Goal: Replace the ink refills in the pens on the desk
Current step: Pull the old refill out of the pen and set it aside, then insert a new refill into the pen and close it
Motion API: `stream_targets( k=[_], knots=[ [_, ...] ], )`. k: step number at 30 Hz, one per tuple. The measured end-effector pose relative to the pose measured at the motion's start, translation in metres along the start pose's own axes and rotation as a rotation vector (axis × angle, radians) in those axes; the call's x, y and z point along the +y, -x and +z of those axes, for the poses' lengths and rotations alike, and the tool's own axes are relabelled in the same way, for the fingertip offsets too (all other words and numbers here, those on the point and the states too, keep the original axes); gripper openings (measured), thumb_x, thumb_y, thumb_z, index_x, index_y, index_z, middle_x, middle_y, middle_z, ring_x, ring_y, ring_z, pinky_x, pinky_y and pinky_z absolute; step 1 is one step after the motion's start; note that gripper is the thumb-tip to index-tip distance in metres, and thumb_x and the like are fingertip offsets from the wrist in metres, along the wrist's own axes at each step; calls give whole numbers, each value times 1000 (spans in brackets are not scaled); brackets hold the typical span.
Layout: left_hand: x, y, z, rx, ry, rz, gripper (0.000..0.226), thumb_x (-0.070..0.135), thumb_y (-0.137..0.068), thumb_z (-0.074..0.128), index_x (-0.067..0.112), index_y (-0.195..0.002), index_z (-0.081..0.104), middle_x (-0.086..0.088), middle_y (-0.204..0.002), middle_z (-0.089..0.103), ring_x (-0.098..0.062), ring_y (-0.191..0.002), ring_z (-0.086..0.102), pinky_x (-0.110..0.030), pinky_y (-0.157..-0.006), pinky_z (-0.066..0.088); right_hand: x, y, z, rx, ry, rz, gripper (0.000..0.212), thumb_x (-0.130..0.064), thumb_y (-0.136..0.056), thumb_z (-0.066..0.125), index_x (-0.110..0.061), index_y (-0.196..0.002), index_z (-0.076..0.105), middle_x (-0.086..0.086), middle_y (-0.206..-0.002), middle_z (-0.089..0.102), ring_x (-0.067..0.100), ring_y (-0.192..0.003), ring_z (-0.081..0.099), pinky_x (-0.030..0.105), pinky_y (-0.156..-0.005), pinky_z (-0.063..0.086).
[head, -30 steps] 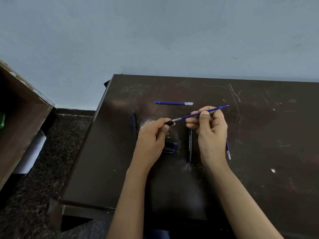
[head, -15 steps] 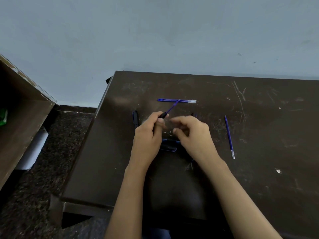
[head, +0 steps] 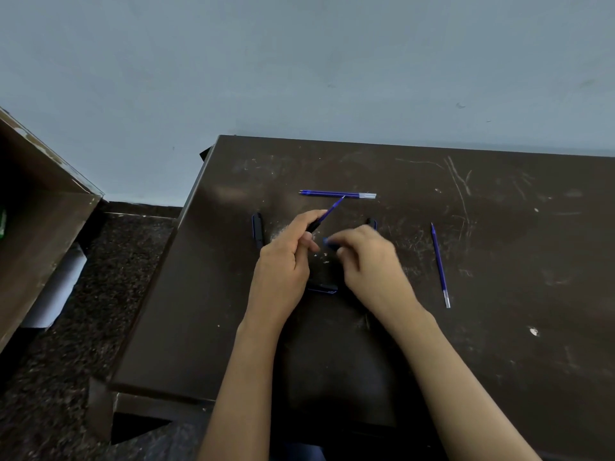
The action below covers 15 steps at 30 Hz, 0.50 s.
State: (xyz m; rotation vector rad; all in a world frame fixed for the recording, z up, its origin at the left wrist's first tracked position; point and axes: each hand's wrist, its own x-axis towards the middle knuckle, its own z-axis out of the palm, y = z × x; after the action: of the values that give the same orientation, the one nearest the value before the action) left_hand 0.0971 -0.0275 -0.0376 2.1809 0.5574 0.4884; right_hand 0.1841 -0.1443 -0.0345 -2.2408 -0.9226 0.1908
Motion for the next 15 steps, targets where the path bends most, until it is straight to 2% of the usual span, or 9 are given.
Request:
stream_targets(
  k=[2,4,6,8,10,15],
  knots=[
    [-1,0,1,-8,7,9,52,3,-96,41,44,-126,51,13,-77,61,1,-74,56,-13,-70,43,3,-3,-5,180,-229,167,23,-5,-89,54,-19,-102,67,0,-96,65,9,-84,57,18,-81,41],
    [-1,-1,1,-20,9,17,50,3,-97,41,42,-125,53,12,-78,61,0,-73,56,-8,-67,40,5,-6,-11,283,-534,335,15,-8,-91,54,-19,-97,63,4,-88,67,9,-77,60,26,-77,48],
    [0,0,1,-42,7,27,48,2,-97,41,39,-125,54,10,-80,62,-5,-75,57,-7,-67,40,2,-8,-18,342,-1004,446,9,-5,-93,53,-10,-96,60,12,-84,66,14,-77,62,28,-78,53],
    [1,0,1,-64,3,34,46,3,-98,41,37,-125,54,8,-81,62,-6,-75,56,-7,-67,40,-1,-10,-25,348,-1392,511,8,-3,-94,52,-7,-94,59,9,-83,64,16,-79,65,25,-77,57],
    [1,0,1,-74,1,41,46,3,-97,41,36,-125,55,7,-81,62,-7,-74,55,-7,-66,40,-3,-11,-27,346,-1489,533,9,-3,-94,52,-8,-92,59,8,-84,65,18,-81,68,28,-78,58],
    [1,0,2,-94,-1,35,48,2,-97,41,39,-124,55,8,-81,60,-3,-72,53,-10,-67,41,-5,-11,-27,317,-1489,513,9,-4,-94,53,-7,-91,61,10,-86,66,19,-84,69,32,-81,58]
  ],
)
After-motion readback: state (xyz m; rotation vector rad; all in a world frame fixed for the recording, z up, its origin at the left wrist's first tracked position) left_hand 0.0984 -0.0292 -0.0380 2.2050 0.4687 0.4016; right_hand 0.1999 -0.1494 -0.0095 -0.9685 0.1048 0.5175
